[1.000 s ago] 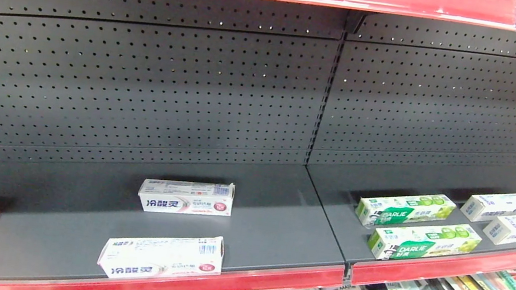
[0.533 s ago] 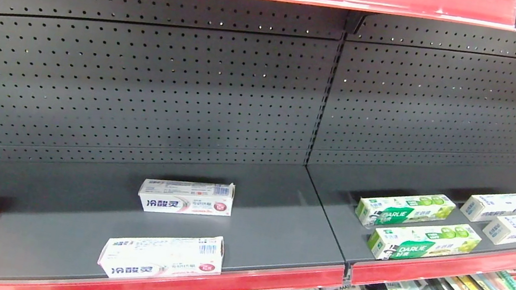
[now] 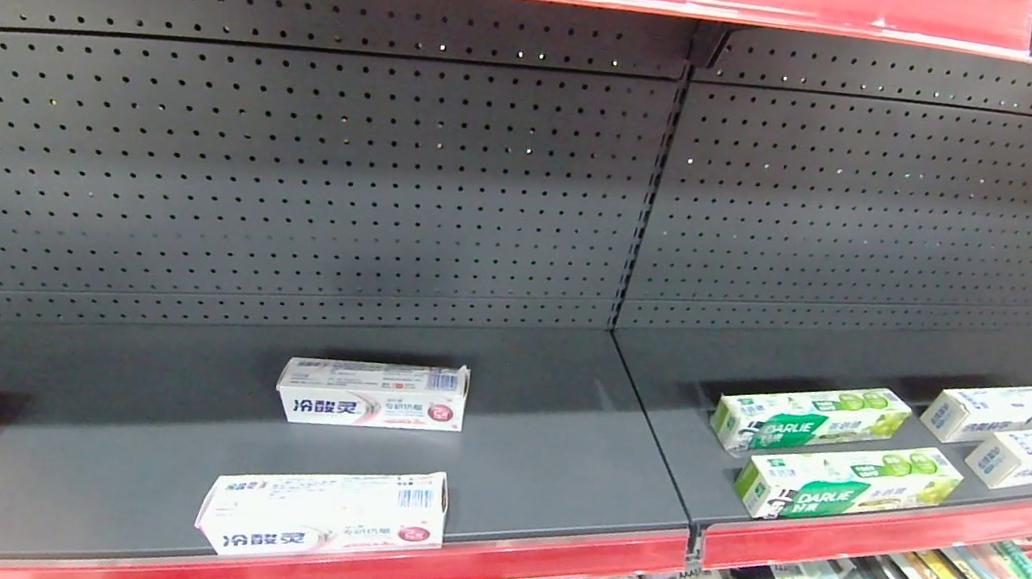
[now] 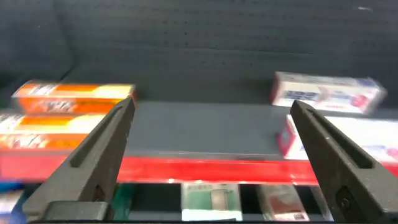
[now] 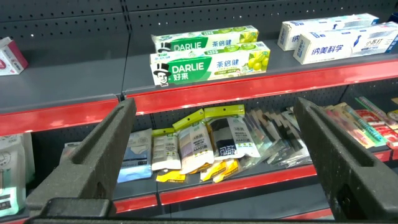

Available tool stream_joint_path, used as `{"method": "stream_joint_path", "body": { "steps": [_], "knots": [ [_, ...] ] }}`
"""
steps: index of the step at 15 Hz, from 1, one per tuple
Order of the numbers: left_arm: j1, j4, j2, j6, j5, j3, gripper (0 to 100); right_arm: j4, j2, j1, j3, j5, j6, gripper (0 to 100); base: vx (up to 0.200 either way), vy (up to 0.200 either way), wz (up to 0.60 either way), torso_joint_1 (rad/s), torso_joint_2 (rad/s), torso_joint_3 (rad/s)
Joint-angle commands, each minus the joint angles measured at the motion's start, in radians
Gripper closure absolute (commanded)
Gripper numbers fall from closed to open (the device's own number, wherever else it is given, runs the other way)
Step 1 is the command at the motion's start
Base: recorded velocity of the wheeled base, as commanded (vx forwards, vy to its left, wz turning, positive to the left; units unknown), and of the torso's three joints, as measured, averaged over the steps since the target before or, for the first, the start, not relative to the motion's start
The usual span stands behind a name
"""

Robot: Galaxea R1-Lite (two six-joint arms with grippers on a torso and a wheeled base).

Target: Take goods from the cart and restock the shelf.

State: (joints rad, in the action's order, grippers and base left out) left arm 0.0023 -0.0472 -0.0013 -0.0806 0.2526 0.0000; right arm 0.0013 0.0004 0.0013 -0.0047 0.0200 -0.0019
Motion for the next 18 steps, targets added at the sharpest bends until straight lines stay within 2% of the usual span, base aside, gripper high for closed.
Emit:
{"method": "stream_joint_path", "body": {
  "steps": [1,4,5,6,7,8,10,11,13,14,15,16,17,18],
  "knots": [
    [0.001,0.001,0.001,0.002,0.004,0.0,0,0.0,0.0,0.0,0.0,0.0,-0.001,0,0.0,0.0,0.0,0.0,0.0,0.0],
    [-0.002,0.02,0.007,0.001,-0.01,-0.005,0,0.0,0.0,0.0,0.0,0.0,-0.003,0,0.0,0.0,0.0,0.0,0.0,0.0],
    [-0.002,0.007,0.001,0.007,-0.055,0.0,0,0.0,0.0,0.0,0.0,-0.002,-0.003,0,0.0,0.0,0.0,0.0,0.0,0.0],
    [-0.001,0.003,0.001,0.01,-0.072,0.0,0,0.0,0.0,0.0,0.0,-0.002,-0.003,0,0.0,0.0,0.0,0.0,0.0,0.0],
    [-0.001,-0.003,0.001,0.053,-0.108,0.0,0,0.0,0.0,0.0,0.0,-0.002,-0.003,0,0.0,0.0,0.0,0.0,0.0,0.0],
    [-0.001,-0.002,0.001,0.119,-0.157,0.0,0,0.0,0.0,0.0,0.0,-0.002,-0.001,0,0.0,0.0,0.0,0.0,0.0,0.0],
    [0.004,0.003,0.004,0.156,-0.17,-0.003,0,0.0,0.0,0.0,0.0,-0.002,-0.003,0,0.0,0.0,0.0,0.0,0.0,0.0],
    [0.002,0.003,0.001,0.186,-0.185,-0.002,0,0.0,0.0,0.0,0.0,-0.002,-0.003,0,0.0,0.0,0.0,0.0,0.0,0.0],
    [0.004,-0.002,0.001,0.217,-0.222,0.0,0,0.0,0.0,0.0,0.0,-0.002,-0.001,0,0.0,0.0,0.0,0.0,0.0,0.0],
    [0.002,0.001,0.001,0.262,-0.262,-0.002,0,0.0,0.0,0.0,0.0,-0.002,-0.003,0,0.0,0.0,0.0,0.0,0.0,0.0],
    [0.001,0.012,0.003,0.291,-0.335,-0.006,0,0.0,0.0,0.0,0.0,0.0,-0.003,0,0.0,0.0,0.0,0.0,0.0,0.0],
    [0.001,0.047,0.001,0.245,-0.345,-0.017,0,0.0,0.0,0.0,0.0,-0.002,-0.003,0,0.0,0.0,0.0,0.0,0.0,0.0],
    [0.001,0.047,0.001,0.16,-0.317,-0.018,0,0.0,0.0,0.0,0.0,-0.002,-0.004,0,0.0,0.0,0.0,0.0,0.0,0.0],
    [0.001,0.03,0.001,0.124,-0.242,-0.012,0,0.0,0.0,0.0,0.0,0.0,-0.004,0,0.0,0.0,0.0,0.0,0.0,0.0]
  ]
}}
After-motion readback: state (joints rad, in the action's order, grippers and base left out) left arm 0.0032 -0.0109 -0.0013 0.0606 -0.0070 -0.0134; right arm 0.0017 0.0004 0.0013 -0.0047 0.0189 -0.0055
